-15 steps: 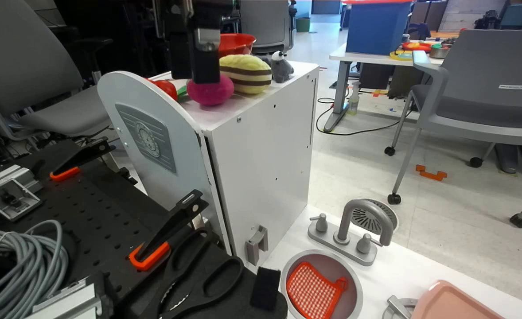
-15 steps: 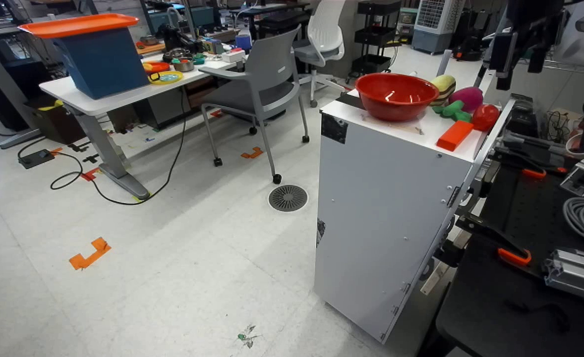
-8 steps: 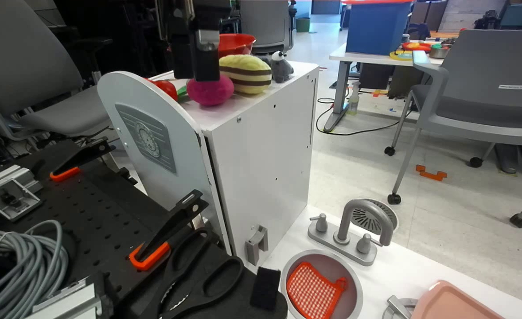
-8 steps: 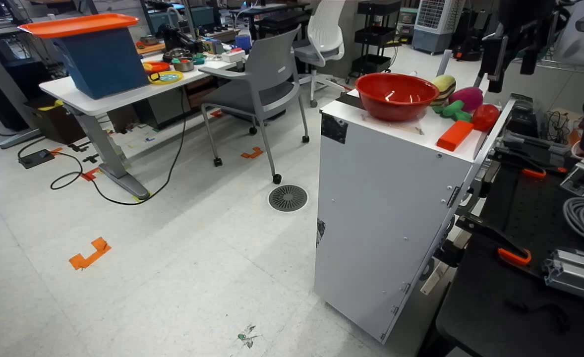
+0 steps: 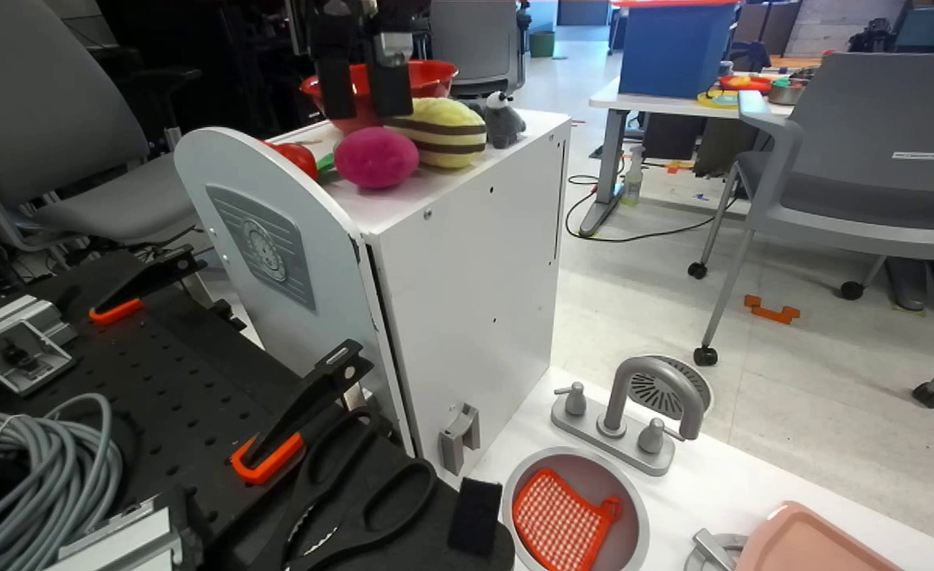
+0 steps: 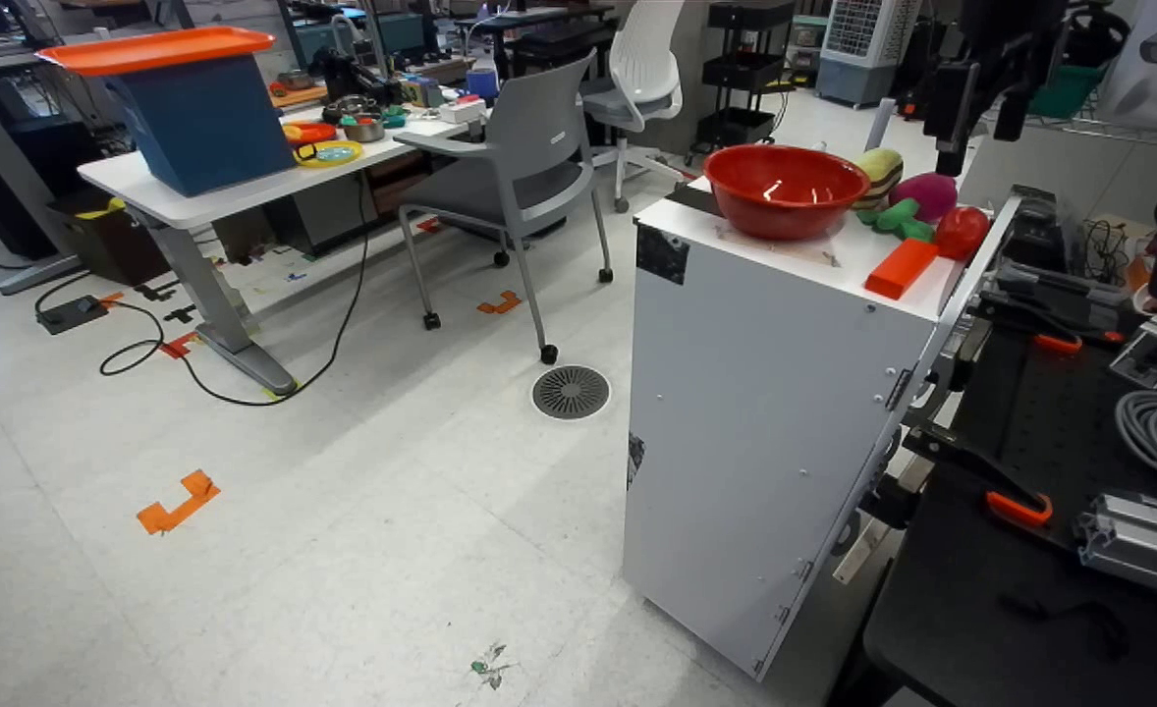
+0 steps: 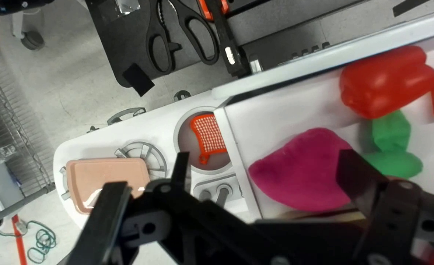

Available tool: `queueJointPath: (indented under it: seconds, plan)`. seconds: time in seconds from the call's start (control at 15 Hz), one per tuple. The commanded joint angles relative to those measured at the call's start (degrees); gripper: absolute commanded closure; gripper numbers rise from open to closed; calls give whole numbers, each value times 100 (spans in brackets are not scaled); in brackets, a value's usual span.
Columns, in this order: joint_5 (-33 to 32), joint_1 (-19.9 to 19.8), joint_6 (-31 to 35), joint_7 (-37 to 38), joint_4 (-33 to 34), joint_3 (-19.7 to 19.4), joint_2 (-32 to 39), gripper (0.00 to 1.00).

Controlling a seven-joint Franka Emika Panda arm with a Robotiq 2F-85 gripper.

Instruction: Pick up the purple toy and put it in the bowl.

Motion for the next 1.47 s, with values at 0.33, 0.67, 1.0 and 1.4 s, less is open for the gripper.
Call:
queueJointPath:
  seconds: [0.33,0.67,1.0,1.4]
  plan:
    - [279,20,482,18,-10,-10,199,0]
    - [510,24,505,48,7,-20,304,0]
    - [620,34,479,39,33,-23,435,0]
    - [564,28,515,48,2,-63,531,38]
